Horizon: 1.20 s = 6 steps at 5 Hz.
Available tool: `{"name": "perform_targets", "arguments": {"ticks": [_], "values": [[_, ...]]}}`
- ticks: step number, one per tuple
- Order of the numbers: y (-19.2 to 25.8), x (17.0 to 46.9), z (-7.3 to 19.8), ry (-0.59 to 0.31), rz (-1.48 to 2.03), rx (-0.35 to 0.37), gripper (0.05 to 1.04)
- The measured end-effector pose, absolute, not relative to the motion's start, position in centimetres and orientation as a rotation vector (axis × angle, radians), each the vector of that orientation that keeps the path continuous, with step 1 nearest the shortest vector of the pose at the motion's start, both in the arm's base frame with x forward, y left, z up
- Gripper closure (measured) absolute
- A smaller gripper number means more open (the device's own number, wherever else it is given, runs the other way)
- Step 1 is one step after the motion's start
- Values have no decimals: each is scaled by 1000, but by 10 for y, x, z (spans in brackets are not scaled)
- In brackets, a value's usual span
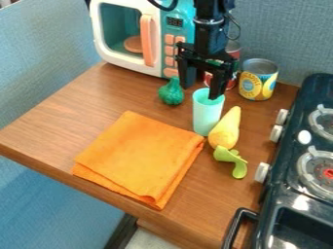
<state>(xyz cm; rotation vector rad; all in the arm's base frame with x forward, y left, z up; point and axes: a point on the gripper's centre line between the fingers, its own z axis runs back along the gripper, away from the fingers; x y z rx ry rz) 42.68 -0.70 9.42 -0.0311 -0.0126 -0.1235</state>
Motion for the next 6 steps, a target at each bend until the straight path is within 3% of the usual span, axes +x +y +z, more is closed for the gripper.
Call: {"name": "perform_targets", "arguments": {"ticks": [4, 5, 6], "values": [[12, 434, 70, 50, -62, -28, 83], [12, 433, 67, 55, -56, -28, 137], [12, 432, 66, 58, -54, -28, 416]]}}
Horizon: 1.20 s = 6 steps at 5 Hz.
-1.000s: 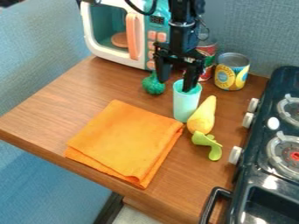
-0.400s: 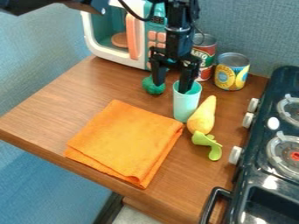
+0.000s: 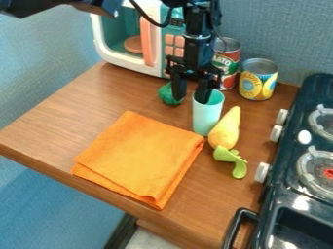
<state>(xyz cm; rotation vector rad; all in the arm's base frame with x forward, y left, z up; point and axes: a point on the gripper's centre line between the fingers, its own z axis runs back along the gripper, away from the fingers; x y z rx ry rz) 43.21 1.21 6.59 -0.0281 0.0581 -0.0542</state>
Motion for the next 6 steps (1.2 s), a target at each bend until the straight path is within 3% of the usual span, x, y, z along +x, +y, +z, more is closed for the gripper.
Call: {"name": "perform_targets", "arguments": {"ticks": [1, 2, 3, 4, 5, 6], "values": [[10, 430, 63, 67, -54, -39, 706], [9, 428, 63, 77, -62, -46, 914], [9, 428, 63, 76, -84, -46, 982], [11, 423, 84, 47, -88, -47, 984], [39, 411, 123, -23, -36, -42, 984], [66, 398, 136, -35, 33, -70, 984]]}}
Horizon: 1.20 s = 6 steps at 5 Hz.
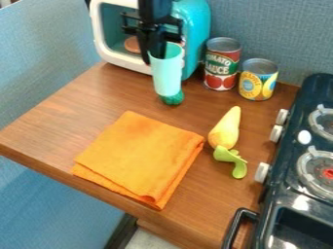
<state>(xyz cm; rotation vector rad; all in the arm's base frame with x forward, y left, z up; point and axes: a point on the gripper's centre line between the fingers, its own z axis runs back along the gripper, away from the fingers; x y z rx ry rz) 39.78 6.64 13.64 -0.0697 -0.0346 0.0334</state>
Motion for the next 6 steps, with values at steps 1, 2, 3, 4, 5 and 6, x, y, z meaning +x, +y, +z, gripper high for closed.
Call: {"name": "perform_targets", "arguments": {"ticks": [1, 2, 3, 4, 5, 6], "values": [[95, 383, 140, 13, 82, -60, 984], [147, 374, 148, 13, 160, -36, 984], [188, 357, 129, 89, 228, -12, 984], [211, 336, 115, 128, 253, -34, 984], [214, 322, 95, 194, 253, -50, 984], [214, 311, 86, 255, 215, -39, 984]]}}
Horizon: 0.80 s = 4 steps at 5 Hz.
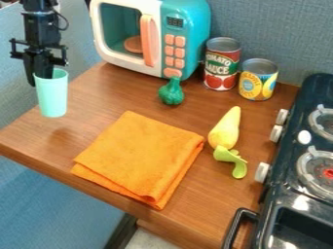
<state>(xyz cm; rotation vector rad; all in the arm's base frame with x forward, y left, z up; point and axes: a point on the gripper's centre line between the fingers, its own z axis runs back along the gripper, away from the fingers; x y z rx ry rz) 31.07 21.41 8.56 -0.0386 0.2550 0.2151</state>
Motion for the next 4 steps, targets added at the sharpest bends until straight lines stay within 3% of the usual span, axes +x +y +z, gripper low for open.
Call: {"name": "perform_targets", "arguments": {"ticks": [2, 4], "values": [[211, 295, 62, 312, 190, -24, 984], [206, 288, 59, 323, 117, -6, 952]]}}
